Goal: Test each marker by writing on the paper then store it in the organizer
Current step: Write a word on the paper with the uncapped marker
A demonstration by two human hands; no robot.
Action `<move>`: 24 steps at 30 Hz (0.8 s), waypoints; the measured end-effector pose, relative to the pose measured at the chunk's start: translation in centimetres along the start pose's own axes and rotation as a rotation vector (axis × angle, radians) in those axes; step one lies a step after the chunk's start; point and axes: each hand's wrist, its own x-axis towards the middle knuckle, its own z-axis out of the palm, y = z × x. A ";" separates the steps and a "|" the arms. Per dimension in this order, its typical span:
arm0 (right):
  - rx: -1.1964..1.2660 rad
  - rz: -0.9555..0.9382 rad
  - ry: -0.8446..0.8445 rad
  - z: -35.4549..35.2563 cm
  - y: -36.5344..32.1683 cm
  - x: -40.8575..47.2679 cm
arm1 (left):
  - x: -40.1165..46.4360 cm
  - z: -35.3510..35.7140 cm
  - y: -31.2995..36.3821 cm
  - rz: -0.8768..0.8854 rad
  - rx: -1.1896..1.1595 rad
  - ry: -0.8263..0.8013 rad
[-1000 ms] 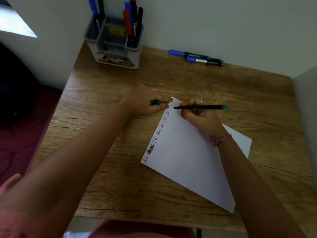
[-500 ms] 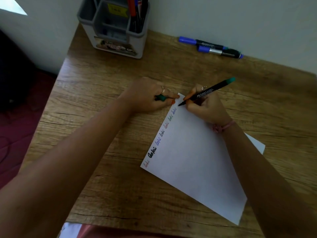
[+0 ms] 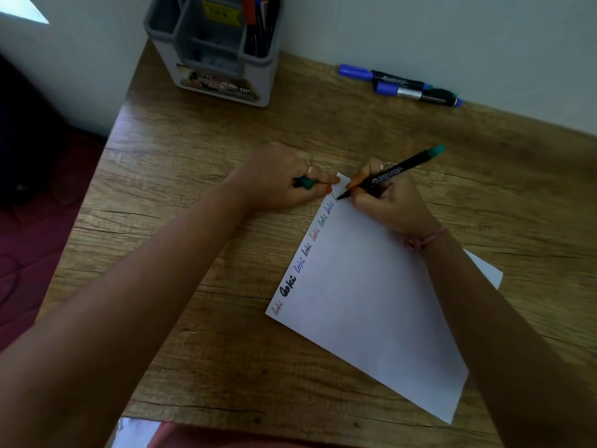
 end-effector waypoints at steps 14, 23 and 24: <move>0.026 -0.019 0.028 0.3 -0.2 0.0 | 0.0 -0.3 0.3 -0.018 0.008 -0.025; 0.029 -0.002 0.042 0.0 0.2 0.1 | 0.0 -0.3 0.3 -0.033 0.018 -0.038; 0.023 -0.001 0.053 0.1 0.2 0.2 | 0.0 -0.3 0.3 -0.036 0.020 -0.037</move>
